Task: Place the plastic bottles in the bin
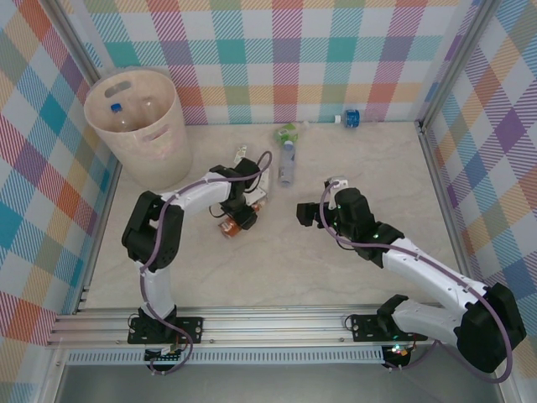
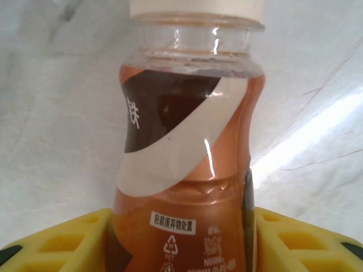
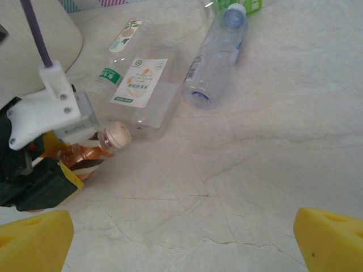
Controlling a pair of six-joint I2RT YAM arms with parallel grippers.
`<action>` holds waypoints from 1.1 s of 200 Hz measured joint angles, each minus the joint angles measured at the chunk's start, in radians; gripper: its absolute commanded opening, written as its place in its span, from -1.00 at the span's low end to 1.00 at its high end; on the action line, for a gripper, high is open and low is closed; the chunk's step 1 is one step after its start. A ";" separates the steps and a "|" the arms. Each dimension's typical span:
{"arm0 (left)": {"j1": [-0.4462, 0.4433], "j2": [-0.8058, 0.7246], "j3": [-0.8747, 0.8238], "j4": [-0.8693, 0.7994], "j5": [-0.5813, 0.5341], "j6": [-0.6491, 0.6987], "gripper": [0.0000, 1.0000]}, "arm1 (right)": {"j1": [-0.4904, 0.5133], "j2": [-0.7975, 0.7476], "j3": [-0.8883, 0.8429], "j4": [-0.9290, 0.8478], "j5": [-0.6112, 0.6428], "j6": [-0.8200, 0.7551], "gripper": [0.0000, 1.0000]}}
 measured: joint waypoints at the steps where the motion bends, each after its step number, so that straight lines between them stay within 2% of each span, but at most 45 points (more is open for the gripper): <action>1: 0.000 -0.002 0.000 0.001 0.001 0.000 -0.12 | 0.000 0.000 0.000 0.001 -0.002 -0.001 0.99; 50: 0.029 -0.111 -0.017 0.052 0.083 -0.055 -0.18 | 0.000 -0.025 0.000 0.067 -0.130 -0.030 0.99; 125: 0.075 -0.283 -0.093 0.186 0.200 -0.175 -0.23 | 0.002 -0.017 0.000 0.130 -0.263 -0.063 0.99; 220: 0.146 -0.450 -0.131 0.380 0.373 -0.354 -0.24 | 0.028 0.065 0.046 0.164 -0.374 -0.062 0.99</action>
